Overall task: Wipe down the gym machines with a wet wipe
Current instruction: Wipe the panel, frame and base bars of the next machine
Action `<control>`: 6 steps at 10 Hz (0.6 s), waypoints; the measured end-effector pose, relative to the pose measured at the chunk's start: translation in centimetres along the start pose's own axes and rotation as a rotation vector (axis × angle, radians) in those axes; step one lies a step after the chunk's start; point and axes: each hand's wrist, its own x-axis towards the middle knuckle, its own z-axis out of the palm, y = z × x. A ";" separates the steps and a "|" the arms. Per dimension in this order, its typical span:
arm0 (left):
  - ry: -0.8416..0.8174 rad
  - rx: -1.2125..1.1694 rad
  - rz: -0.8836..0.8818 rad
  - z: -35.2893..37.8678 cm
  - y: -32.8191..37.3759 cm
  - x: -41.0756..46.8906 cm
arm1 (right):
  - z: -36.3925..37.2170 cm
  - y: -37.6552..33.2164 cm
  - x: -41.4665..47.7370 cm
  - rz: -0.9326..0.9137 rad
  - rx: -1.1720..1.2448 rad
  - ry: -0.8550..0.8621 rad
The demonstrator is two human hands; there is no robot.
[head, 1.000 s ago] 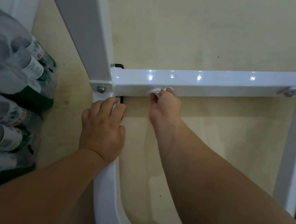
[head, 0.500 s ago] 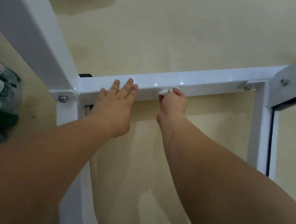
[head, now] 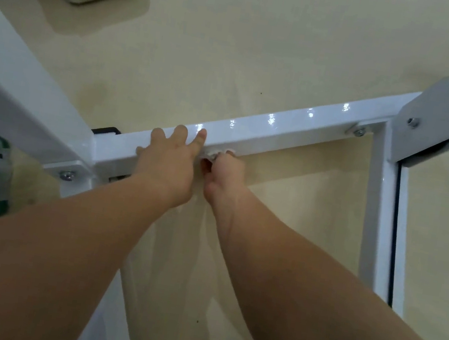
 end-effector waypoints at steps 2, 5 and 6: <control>0.007 0.022 0.025 0.3 -0.3 0.1 | -4.0 -6.5 2.6 -0.247 0.028 0.209; 0.146 0.282 0.246 -3.8 3.2 3.3 | -3.1 -5.3 1.6 -0.137 0.105 0.061; -0.013 0.115 0.300 -2.3 6.1 4.3 | -6.0 -10.3 3.1 -0.212 0.292 0.116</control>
